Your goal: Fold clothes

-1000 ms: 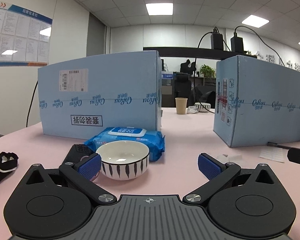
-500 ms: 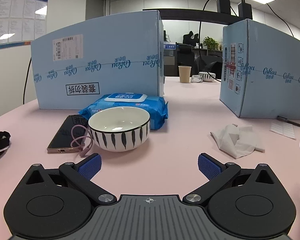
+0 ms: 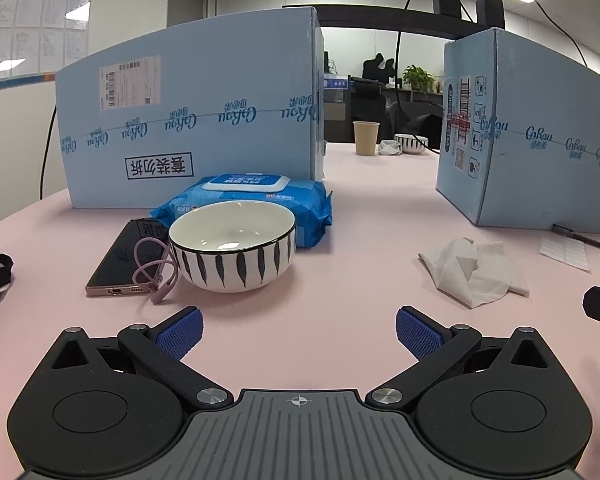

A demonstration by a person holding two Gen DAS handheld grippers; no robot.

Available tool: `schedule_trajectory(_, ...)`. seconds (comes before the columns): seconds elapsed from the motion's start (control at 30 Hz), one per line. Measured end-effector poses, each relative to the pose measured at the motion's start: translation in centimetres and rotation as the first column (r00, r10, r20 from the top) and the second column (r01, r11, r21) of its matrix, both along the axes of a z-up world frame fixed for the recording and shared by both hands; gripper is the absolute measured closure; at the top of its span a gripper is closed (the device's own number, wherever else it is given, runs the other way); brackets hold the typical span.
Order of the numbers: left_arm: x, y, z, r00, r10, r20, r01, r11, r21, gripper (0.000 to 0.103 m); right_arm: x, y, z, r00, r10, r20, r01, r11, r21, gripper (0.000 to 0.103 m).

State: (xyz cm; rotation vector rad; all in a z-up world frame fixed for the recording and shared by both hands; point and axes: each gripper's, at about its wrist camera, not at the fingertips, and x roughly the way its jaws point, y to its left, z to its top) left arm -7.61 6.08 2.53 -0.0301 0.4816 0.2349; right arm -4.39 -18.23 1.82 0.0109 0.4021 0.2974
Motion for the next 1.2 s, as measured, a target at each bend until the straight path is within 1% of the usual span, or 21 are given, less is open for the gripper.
schedule_trajectory(0.33, 0.5, -0.2, -0.4, 1.000, -0.002, -0.028, 0.002, 1.000, 0.009, 0.000, 1.1, -1.6, -0.5, 0.996, -0.048, -0.068, 0.053, 0.996, 0.077, 0.000)
schedule_trajectory(0.5, 0.5, -0.2, -0.6, 0.999, 0.000, -0.033, 0.000, 1.000, 0.007, 0.000, 1.1, -1.7, -0.6, 0.996, -0.052, -0.074, 0.058, 0.995, 0.076, 0.000)
schedule_trajectory(0.7, 0.8, 0.3, -0.8, 0.999, 0.009, -0.051, -0.011, 1.000, -0.023, 0.000, 1.2, -1.7, -0.7, 0.996, -0.055, -0.077, 0.061, 0.995, 0.076, 0.000)
schedule_trajectory(0.93, 0.9, 0.1, -1.0, 0.998, 0.018, -0.065, -0.018, 1.000, -0.011, 0.000, 1.2, -1.7, -0.7, 0.995, -0.055, -0.080, 0.062, 0.995, 0.079, 0.000)
schedule_trajectory(1.2, 0.9, 0.3, -1.1, 0.997, 0.020, -0.072, -0.022, 1.000, -0.017, 0.000, 1.3, -1.7, -0.8, 0.995, -0.055, -0.085, 0.062, 0.995, 0.081, 0.000)
